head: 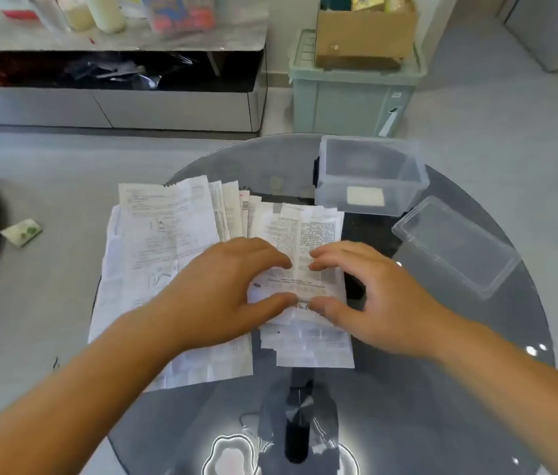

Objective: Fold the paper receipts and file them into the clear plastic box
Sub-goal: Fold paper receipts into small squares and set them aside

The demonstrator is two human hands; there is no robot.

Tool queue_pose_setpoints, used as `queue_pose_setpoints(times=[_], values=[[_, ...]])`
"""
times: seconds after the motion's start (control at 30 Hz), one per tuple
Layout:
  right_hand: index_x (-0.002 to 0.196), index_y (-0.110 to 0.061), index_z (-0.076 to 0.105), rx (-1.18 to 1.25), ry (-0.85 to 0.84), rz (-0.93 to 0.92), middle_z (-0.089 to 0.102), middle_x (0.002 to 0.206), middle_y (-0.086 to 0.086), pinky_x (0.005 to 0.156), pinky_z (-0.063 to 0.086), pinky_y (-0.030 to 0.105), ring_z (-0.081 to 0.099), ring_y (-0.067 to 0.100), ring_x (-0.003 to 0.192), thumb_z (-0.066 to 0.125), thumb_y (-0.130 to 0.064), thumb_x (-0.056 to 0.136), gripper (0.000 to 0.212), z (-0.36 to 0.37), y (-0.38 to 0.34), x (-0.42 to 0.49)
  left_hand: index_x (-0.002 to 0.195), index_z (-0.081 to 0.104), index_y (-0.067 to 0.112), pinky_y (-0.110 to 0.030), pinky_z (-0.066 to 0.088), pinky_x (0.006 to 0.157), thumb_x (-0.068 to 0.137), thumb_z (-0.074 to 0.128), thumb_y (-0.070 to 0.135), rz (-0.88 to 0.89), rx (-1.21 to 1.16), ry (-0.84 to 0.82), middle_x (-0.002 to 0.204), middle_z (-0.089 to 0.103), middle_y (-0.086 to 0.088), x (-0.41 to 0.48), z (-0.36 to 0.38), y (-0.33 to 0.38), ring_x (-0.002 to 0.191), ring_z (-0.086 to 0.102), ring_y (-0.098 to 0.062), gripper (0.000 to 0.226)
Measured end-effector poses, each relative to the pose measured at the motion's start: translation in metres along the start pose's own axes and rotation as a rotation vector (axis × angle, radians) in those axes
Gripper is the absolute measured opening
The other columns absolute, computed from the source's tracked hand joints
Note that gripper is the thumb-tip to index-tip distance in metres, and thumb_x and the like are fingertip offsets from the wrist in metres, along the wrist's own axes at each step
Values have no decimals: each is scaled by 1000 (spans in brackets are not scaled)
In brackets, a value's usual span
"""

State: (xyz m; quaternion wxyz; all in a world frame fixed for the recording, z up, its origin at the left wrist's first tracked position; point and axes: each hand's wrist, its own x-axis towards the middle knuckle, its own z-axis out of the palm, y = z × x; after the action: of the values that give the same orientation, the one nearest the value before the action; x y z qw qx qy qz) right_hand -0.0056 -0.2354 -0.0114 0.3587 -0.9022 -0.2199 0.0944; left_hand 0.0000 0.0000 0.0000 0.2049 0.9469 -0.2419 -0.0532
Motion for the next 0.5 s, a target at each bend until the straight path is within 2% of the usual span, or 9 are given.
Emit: queue_pose_setpoints(times=[0.1,0.17,0.3,0.5], values=[[129,-31,58,-63,8,-10,48,134,-26,100,32,4,40,-8,125,64,-64,78,61,8,8,-2,134,54,39,-26,46,101,83,52,78,58,134,-55,133,57,20,-1,9,-2,116,53,-3,64],[128,-31,59,-81,23,-7,51,134,-23,101,36,8,43,-6,124,73,-55,78,57,13,10,-6,137,50,42,-22,40,100,79,57,77,47,164,-81,137,53,22,-2,13,1,120,50,-3,68],[130,-33,57,-97,52,41,54,133,-20,103,44,21,49,0,121,80,-48,76,61,24,13,-20,139,48,41,-23,39,101,82,68,64,51,177,-83,140,53,18,-9,24,6,123,50,-7,64],[125,-28,63,-112,104,57,61,125,-13,96,41,19,54,4,113,84,-36,77,53,34,9,-36,127,60,33,-18,41,92,83,78,39,37,47,-41,126,63,12,-20,36,13,106,53,-1,47]])
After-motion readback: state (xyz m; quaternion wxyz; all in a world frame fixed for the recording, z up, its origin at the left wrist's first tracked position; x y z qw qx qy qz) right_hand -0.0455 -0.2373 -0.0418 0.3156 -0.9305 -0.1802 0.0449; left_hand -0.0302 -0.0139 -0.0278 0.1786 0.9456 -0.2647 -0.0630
